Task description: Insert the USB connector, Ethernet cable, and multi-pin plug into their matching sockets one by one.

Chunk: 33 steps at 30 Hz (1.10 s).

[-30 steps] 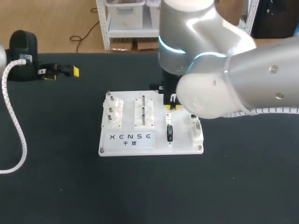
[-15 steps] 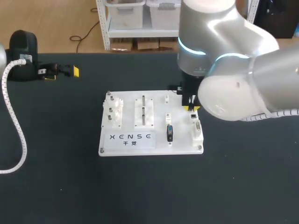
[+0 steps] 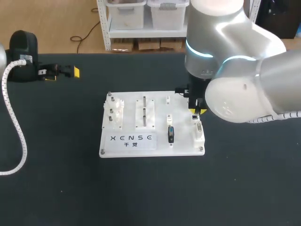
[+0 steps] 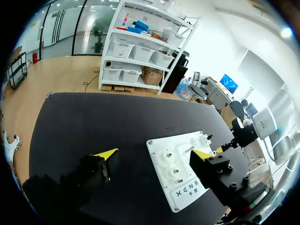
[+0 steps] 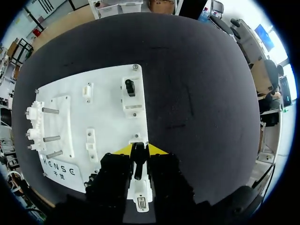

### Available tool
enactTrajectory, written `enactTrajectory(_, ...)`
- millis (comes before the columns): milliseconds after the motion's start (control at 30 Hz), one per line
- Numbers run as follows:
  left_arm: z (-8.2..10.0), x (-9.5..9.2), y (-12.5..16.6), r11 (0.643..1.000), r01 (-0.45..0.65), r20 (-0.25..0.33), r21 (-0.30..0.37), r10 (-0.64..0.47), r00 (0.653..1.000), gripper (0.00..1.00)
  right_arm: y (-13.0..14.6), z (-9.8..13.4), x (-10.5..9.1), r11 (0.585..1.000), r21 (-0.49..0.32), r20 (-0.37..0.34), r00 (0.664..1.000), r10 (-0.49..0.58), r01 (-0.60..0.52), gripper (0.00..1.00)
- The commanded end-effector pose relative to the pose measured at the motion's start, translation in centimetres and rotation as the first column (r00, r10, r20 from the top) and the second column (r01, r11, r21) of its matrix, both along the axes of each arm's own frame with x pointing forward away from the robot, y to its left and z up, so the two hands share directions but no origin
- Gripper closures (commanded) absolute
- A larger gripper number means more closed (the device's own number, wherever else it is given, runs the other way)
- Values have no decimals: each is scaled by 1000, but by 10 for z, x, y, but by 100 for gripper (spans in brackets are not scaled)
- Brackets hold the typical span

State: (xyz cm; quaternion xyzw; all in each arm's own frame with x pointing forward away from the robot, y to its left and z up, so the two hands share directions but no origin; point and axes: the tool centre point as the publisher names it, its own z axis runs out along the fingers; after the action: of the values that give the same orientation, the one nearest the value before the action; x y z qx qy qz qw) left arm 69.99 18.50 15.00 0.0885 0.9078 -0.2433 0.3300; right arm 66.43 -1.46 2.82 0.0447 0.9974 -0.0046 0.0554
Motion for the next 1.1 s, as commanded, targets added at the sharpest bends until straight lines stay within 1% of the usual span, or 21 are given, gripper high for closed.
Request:
enactTrajectory(33, 0, 0, 0, 1000, 0, 0, 0, 0, 1000, 0, 2, -2, 0, 1000, -1, -8, 1000, 4, -4, 100)
enactTrajectory(400, 0, 0, 0, 1000, 0, 0, 0, 0, 1000, 0, 6, -7, 1, 1000, -4, -15, 1000, 10, -10, 100)
enactTrajectory(1100, 0, 0, 0, 1000, 0, 0, 0, 0, 1000, 0, 3, -15, 1, 1000, -20, -32, 999, -4, 4, 100)
